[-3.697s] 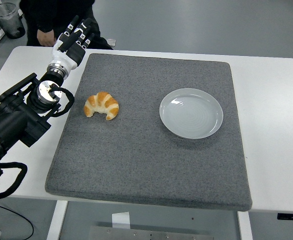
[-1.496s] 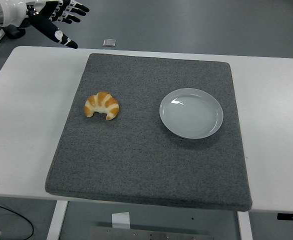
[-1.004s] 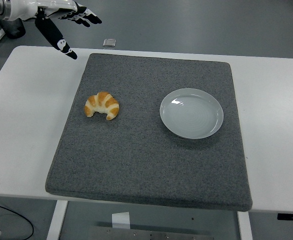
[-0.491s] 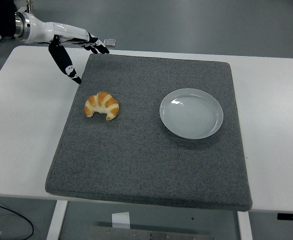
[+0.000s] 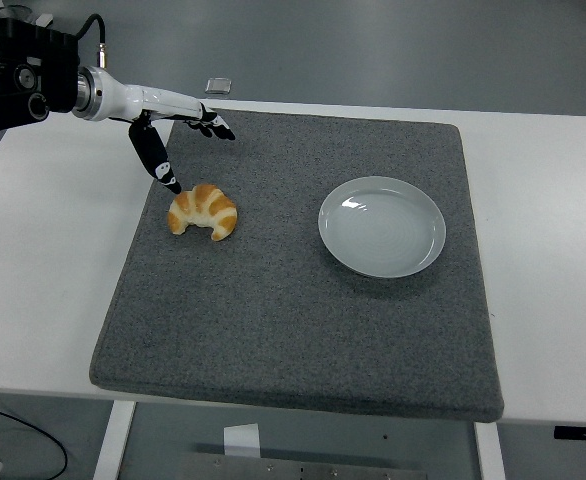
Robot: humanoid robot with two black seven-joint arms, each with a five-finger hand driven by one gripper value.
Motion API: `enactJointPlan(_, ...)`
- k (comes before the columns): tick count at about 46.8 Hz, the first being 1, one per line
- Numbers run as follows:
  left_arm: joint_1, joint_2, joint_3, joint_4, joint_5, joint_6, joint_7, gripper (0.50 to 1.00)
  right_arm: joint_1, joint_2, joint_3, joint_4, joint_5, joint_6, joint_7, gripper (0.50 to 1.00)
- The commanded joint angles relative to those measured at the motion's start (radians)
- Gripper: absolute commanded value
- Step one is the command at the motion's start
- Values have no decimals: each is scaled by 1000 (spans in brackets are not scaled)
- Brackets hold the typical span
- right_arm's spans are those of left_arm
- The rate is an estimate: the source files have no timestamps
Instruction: Place the bread on the plate
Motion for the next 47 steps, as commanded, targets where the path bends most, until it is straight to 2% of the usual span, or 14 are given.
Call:
enactJointPlan(1,8,-10,1,9,11,0,1,981,-1,0,0,0,0,0,0,932)
enactJointPlan(10,46,-18,1,40,54,2,1,981,-1,0,-1,0,0,0,0,932)
enactJointPlan(16,68,-59,1,69,62,2,-1,981,1,0,0,0,0,0,0,932)
enactJointPlan(24,80,-69,1,81,65,3,1,981,1,0,0,0,0,0,0,932)
enactJointPlan(30,100,-87,3,97,65,29,1,981,-1,0,0,0,0,0,0,932)
enactJointPlan(47,124,-154,18,129,71,40,1,981,-1,0,-1,0,0,0,0,932)
